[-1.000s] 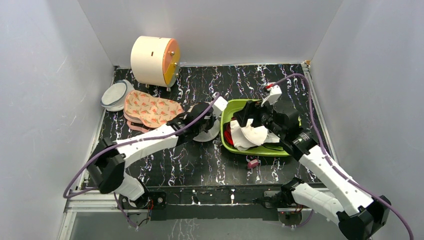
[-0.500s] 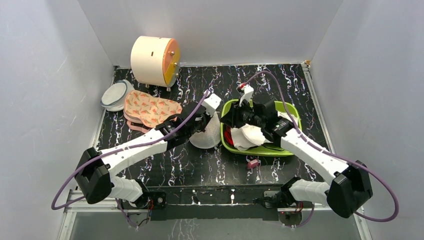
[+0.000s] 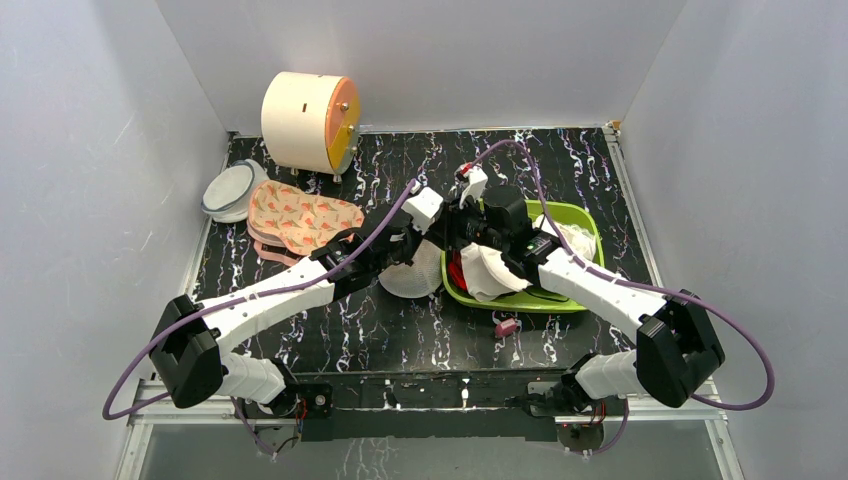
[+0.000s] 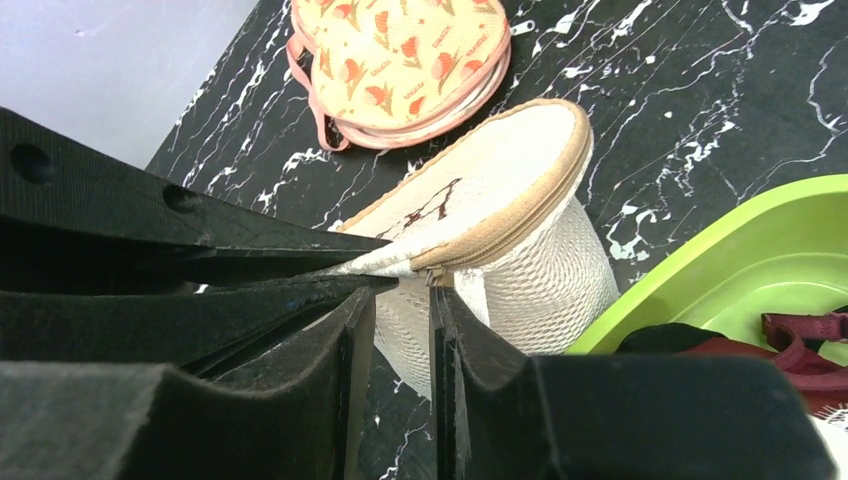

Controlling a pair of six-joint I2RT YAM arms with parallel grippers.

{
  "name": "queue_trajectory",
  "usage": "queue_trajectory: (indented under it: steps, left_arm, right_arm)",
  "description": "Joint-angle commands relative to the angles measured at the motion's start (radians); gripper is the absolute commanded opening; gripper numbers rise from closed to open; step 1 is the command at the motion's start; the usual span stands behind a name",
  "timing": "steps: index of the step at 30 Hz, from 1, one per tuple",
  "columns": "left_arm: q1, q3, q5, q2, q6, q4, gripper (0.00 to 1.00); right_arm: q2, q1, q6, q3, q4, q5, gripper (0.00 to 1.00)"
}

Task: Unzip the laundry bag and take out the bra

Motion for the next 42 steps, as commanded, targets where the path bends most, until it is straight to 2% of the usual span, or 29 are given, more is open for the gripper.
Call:
queue_trajectory:
  steps: [1,7,16,25,29,33,42]
  left_arm:
    - [-0.003,0.011,0.018,-0.042,-0.003,0.005,0.00]
    - [0.000,0.008,0.021,-0.055,-0.001,0.010,0.00]
    - [-0.001,0.006,0.025,-0.056,0.002,0.010,0.00]
    - [-0.001,0.005,0.032,-0.052,0.003,0.012,0.00]
    - [-0.002,0.005,0.033,-0.050,0.003,0.011,0.00]
    - [0.000,0.005,0.033,-0.047,0.003,0.010,0.00]
    - [-0.001,-0.004,0.024,-0.066,0.029,0.017,0.00]
  right_arm:
    - [-0.005,0.005,-0.007,0.039,0.075,0.055,0.26]
    - [0.002,0.005,-0.010,0.025,0.083,0.067,0.28]
    - [0.018,0.005,-0.019,0.028,0.090,0.060,0.24]
    - [0.024,0.006,-0.025,0.028,0.091,0.068,0.30]
    - [0.031,0.005,-0.022,0.028,0.092,0.060,0.25]
    - [0.031,0.005,-0.023,0.028,0.093,0.059,0.15]
    - [-0.010,0.005,-0.054,0.023,0.056,0.131,0.10]
